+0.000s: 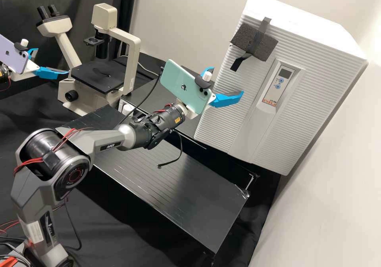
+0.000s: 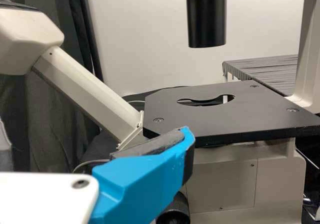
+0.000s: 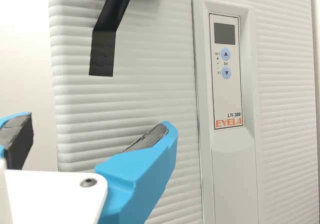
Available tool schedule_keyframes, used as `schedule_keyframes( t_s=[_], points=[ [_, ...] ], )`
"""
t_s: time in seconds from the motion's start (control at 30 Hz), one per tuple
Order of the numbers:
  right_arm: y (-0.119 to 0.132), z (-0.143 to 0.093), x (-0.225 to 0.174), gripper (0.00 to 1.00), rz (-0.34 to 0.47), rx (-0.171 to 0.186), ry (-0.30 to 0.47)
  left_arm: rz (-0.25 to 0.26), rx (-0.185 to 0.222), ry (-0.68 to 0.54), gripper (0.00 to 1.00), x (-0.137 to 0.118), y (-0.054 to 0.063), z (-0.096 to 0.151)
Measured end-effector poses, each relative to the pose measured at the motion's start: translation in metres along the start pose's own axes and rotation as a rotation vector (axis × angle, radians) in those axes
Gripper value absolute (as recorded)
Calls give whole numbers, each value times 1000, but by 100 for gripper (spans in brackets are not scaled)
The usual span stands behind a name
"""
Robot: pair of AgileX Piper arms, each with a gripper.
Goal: Open the incubator door.
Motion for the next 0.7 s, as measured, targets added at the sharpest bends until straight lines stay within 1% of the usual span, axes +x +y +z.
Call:
schedule_keyframes(
  t_s=[0.27,0.5,0.7],
  points=[
    [0,0,0,0,3,3,-3,0,0,0,100,0,0,0],
    [-3,4,2,0,-4,-12,-16,0,0,0,100,0,0,0],
    [-4,5,2,0,-7,-14,-18,0,0,0,100,0,0,0]
  ],
)
